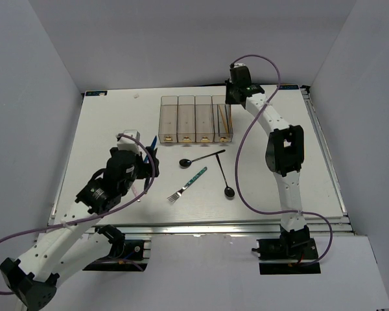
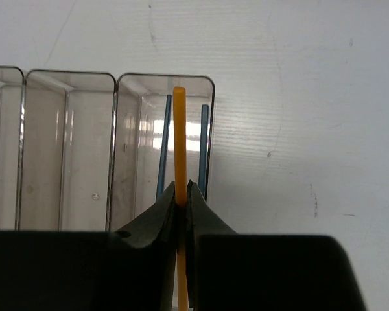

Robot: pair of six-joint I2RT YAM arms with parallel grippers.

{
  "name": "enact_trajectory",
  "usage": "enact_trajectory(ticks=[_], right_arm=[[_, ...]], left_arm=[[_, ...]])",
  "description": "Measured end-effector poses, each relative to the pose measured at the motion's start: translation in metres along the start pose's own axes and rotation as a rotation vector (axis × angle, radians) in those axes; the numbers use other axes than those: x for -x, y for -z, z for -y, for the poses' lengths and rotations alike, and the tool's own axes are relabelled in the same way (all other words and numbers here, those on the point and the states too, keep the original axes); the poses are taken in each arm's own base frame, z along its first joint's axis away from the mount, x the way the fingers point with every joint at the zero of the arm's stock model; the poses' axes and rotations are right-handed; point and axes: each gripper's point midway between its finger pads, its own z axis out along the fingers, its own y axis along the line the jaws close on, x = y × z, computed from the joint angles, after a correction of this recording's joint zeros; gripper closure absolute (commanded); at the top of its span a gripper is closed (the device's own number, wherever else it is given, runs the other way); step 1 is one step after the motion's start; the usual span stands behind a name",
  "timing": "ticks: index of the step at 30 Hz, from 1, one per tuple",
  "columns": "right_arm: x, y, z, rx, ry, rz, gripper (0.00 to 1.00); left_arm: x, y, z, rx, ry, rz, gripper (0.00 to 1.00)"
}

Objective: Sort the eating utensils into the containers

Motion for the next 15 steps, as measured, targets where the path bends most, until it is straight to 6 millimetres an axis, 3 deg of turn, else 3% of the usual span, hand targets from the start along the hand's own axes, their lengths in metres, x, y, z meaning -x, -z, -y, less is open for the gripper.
enact_trajectory(ticks=[6,10,11,13,15], right_arm=[[-0.037,-0.008,0.001,0.002,0.021,-0.086,0.92],[-0.039,-0.008,-0.001,0.011,0.021,-0.092,0.92],[-0.039,-0.008,-0.001,0.012,0.02,-0.092,0.84],[-0.039,-0.008,-0.002,0.016,0.015,-0.095,0.82],[-0.039,-0.008,-0.003,0.019,0.014,-0.094,0.74]], left_arm=[[-0.007,-0.005,-0.001,0.01,-0.022,-0.031,0.02],[0.001,0.002,-0.001,-0.005,-0.007,0.004,0.02],[0.003,0.004,-0.001,-0.008,-0.004,0.013,0.02],[0.005,0.007,-0.001,-0.012,0.001,0.023,0.02],[0.006,0.007,-0.001,-0.013,0.002,0.025,0.02]])
